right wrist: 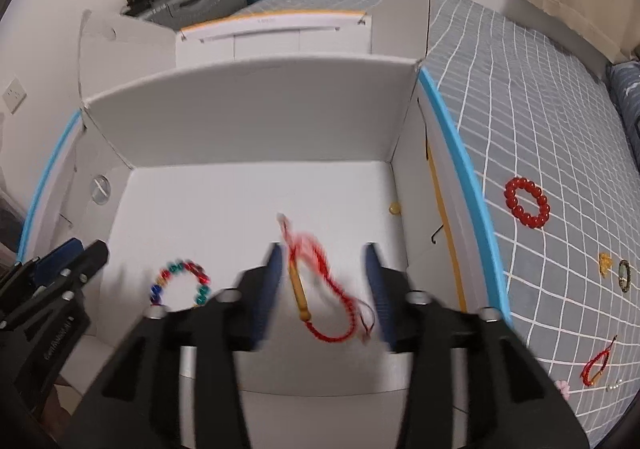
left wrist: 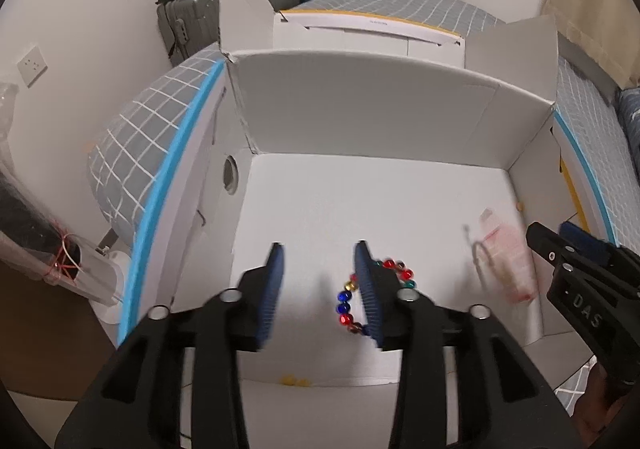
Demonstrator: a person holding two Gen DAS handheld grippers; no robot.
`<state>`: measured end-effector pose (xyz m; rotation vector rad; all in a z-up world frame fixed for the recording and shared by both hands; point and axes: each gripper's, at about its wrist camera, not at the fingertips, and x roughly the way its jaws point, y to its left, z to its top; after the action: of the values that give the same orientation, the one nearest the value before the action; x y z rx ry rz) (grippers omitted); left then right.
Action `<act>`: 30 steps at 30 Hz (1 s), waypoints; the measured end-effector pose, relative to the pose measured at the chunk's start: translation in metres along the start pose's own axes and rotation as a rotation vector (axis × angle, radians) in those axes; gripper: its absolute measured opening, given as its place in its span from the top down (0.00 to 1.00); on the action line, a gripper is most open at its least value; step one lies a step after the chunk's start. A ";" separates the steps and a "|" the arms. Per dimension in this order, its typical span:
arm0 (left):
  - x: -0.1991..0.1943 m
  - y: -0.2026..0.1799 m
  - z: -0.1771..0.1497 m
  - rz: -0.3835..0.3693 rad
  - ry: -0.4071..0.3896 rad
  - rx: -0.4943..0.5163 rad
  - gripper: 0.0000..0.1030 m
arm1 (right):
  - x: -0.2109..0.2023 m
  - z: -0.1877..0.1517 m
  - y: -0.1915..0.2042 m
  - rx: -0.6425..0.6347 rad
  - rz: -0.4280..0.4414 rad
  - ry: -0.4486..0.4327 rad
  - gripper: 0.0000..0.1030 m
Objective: Organize jewelry
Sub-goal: 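Open both tools to drop the bracelets into the white box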
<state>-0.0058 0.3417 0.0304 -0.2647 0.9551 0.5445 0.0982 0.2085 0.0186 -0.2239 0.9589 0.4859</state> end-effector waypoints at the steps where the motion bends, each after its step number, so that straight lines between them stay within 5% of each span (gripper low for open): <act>1: -0.002 0.001 0.000 0.003 -0.006 -0.006 0.49 | -0.003 0.000 0.001 -0.001 -0.003 -0.010 0.44; 7: -0.021 0.008 -0.002 -0.006 -0.052 -0.026 0.29 | -0.022 0.001 0.001 -0.003 0.006 -0.069 0.21; 13: -0.031 0.010 -0.003 -0.007 -0.089 -0.037 0.15 | -0.033 0.002 0.000 -0.002 -0.001 -0.105 0.10; 19: -0.038 0.010 -0.004 -0.007 -0.118 -0.042 0.06 | -0.040 0.001 -0.003 0.005 0.000 -0.122 0.07; 30: -0.058 0.004 -0.005 -0.029 -0.157 -0.040 0.06 | -0.053 -0.004 -0.014 0.018 -0.023 -0.139 0.07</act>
<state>-0.0381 0.3243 0.0760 -0.2678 0.7878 0.5498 0.0775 0.1788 0.0597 -0.1827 0.8242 0.4658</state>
